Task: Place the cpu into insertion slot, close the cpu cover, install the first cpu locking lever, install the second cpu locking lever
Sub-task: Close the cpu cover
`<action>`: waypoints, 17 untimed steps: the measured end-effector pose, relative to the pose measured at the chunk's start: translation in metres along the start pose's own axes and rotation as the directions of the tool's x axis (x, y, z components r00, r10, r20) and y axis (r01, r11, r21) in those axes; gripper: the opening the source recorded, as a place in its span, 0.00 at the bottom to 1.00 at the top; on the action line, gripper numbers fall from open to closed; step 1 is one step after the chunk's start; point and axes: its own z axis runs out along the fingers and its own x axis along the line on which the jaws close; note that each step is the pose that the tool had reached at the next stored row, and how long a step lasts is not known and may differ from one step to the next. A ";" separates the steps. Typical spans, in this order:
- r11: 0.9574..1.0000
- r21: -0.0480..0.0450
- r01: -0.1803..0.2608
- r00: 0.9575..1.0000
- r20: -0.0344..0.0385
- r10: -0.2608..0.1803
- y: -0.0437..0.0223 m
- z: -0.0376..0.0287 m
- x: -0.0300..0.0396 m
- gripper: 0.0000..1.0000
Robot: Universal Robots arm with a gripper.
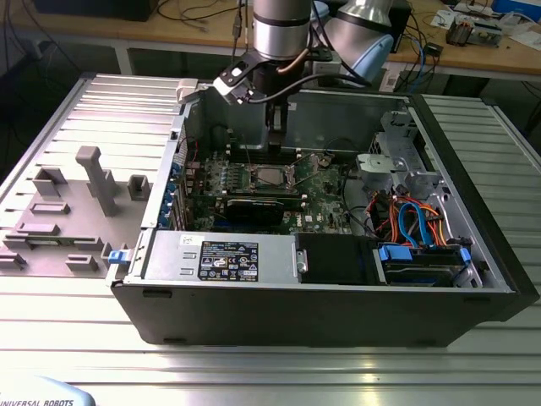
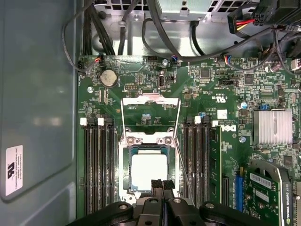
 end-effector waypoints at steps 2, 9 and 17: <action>1.000 0.001 0.000 1.000 0.000 0.000 0.0031 0.0001 0.0000 0.11; 1.000 0.008 0.000 1.000 0.000 0.000 0.0183 0.0006 0.0000 0.11; 1.000 0.009 0.000 1.000 0.000 0.000 0.0203 0.0007 0.0001 0.11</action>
